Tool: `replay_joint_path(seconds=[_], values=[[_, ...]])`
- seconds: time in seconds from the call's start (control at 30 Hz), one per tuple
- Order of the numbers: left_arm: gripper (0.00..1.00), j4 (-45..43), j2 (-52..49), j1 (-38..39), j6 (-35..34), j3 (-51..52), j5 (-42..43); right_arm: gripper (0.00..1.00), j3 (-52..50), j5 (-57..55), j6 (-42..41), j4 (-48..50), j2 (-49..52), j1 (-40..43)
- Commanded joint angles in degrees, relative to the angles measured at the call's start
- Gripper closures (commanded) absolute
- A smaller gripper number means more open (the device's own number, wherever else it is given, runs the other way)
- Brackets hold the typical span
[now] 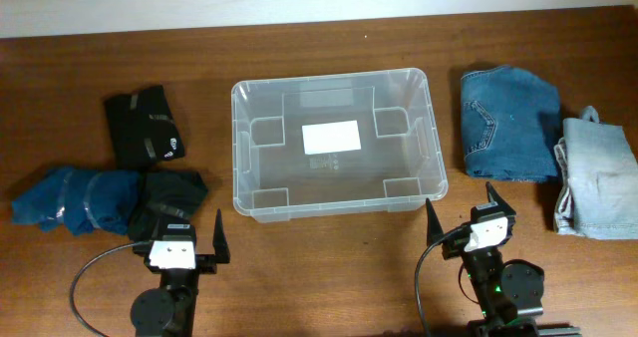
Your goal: Pack container
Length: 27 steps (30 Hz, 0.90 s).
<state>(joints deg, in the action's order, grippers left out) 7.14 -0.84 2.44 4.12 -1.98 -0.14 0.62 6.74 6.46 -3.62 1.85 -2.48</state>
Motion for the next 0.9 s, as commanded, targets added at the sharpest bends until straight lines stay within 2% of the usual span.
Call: replay_joint_path(seconds=[0.0, 0.87], values=[[0.00, 0.02, 0.50, -0.37, 0.70, 0.24, 0.81, 0.02, -0.31, 0.11, 0.42, -0.26, 0.17, -0.55], [0.01, 0.02, 0.50, -0.37, 0.70, 0.24, 0.81, 0.02, -0.31, -1.42, 0.61, -0.31, 0.17, -0.50]])
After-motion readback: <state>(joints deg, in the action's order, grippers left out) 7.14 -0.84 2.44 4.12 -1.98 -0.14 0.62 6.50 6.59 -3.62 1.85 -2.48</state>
